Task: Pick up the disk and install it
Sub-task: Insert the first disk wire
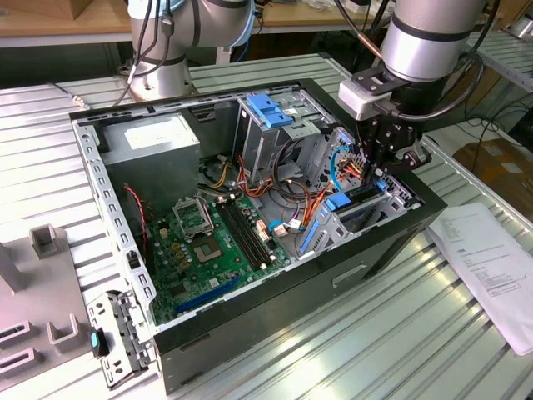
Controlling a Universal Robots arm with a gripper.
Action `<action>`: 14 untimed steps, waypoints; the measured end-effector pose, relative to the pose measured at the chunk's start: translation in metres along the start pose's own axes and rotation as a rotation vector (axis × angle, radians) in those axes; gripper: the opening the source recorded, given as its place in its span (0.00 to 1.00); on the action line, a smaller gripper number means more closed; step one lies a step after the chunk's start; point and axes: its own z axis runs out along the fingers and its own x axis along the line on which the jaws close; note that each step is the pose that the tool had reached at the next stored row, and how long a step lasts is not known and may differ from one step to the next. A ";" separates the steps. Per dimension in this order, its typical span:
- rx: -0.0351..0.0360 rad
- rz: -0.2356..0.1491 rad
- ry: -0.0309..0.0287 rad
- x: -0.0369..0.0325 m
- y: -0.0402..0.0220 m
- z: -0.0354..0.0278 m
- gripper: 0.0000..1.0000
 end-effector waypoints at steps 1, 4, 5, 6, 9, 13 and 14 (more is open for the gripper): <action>0.0001 -0.001 -0.0003 0.0000 0.0000 0.0002 0.16; 0.0001 -0.002 -0.0022 -0.0001 0.0004 0.0022 0.16; -0.0001 -0.002 -0.0026 0.0000 0.0005 0.0028 0.16; -0.0001 -0.002 -0.0029 0.0001 0.0006 0.0031 0.16; -0.0003 -0.001 -0.0046 0.0002 0.0008 0.0043 0.16; -0.0005 -0.001 -0.0066 0.0001 0.0011 0.0061 0.16; -0.0006 -0.001 -0.0077 0.0002 0.0011 0.0061 0.16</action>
